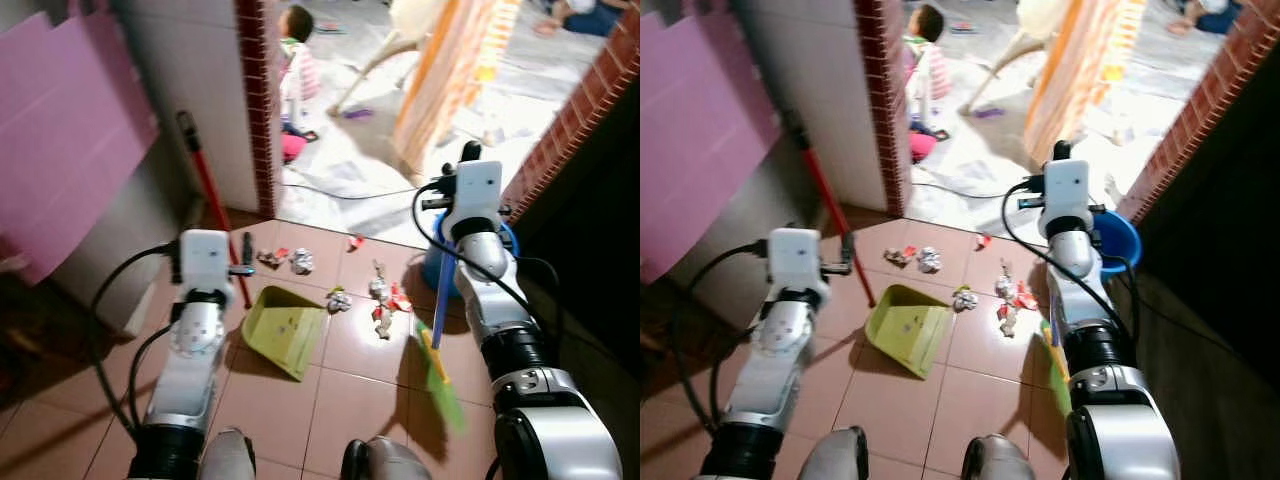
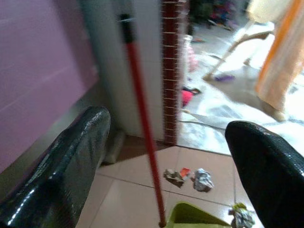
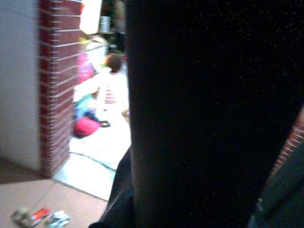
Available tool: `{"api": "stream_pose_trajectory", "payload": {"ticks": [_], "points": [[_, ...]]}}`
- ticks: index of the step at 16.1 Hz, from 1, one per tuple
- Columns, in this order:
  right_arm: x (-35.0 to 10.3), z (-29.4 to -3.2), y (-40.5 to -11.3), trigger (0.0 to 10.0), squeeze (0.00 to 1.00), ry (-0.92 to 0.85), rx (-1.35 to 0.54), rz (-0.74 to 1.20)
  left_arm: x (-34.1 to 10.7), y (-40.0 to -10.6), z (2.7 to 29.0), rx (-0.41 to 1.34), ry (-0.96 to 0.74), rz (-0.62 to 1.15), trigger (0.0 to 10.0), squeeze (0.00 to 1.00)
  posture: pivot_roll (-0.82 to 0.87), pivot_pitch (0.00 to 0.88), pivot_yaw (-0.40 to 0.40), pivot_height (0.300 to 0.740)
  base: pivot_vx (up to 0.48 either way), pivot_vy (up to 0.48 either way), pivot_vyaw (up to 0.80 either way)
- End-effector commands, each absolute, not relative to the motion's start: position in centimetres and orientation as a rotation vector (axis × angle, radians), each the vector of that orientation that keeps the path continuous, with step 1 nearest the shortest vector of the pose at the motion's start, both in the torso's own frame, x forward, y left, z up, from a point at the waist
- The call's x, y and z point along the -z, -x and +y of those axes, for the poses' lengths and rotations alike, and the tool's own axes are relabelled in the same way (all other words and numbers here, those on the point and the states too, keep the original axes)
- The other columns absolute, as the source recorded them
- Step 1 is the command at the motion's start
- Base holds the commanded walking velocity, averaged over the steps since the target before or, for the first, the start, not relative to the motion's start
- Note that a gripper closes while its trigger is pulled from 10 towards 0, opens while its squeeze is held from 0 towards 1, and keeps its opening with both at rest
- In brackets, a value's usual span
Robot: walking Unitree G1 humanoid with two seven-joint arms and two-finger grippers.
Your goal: Sweep floor
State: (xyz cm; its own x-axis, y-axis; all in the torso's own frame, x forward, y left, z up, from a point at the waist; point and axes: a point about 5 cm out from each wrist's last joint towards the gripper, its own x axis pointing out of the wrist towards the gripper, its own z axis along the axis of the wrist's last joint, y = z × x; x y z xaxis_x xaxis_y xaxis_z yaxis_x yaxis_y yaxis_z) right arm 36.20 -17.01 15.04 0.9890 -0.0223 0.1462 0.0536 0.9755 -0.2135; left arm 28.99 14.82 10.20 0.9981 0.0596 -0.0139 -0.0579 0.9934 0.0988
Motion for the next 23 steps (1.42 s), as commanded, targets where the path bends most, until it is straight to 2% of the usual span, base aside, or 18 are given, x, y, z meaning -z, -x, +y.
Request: {"api": "stream_pose_trajectory", "payload": {"ticks": [1, 5, 12, 15, 23], "points": [[-15.7, -16.5, -36.3, 10.0, 0.0, 0.208, 0.019, -0.183, -10.3, -28.6, 15.4, -0.06, -0.108, -0.009, 10.0, 0.0, 0.02, 0.116, -0.031, 0.74, 0.0, 0.0, 0.0], [-15.4, -16.5, -36.3, 10.0, 0.0, 0.193, 0.031, -0.18, -9.6, -28.5, 16.3, -0.09, -0.026, 0.044, 10.0, 0.0, 0.01, 0.111, -0.018, 0.74, 0.0, 0.0, 0.0], [-14.8, -16.5, -36.4, 10.0, 0.0, 0.178, 0.051, -0.158, -11.1, -29.6, 14.9, 0.016, -0.02, -0.002, 10.0, 0.0, 0.03, 0.117, -0.036, 0.74, 0.0, 0.0, 0.0], [-14.8, -16.6, -36.4, 10.0, 0.0, 0.188, 0.053, -0.162, -11.4, -29.7, 15.1, 0.031, 0.004, -0.01, 10.0, 0.0, 0.03, 0.124, -0.034, 0.74, 0.0, 0.081, 0.0], [-15.3, -16.8, -36.6, 10.0, 0.0, 0.193, 0.05, -0.175, -11.4, -29.5, 15.1, 0.048, -0.002, -0.005, 10.0, 0.0, 0.03, 0.123, -0.039, 0.74, 0.321, 0.308, 0.0]]}}
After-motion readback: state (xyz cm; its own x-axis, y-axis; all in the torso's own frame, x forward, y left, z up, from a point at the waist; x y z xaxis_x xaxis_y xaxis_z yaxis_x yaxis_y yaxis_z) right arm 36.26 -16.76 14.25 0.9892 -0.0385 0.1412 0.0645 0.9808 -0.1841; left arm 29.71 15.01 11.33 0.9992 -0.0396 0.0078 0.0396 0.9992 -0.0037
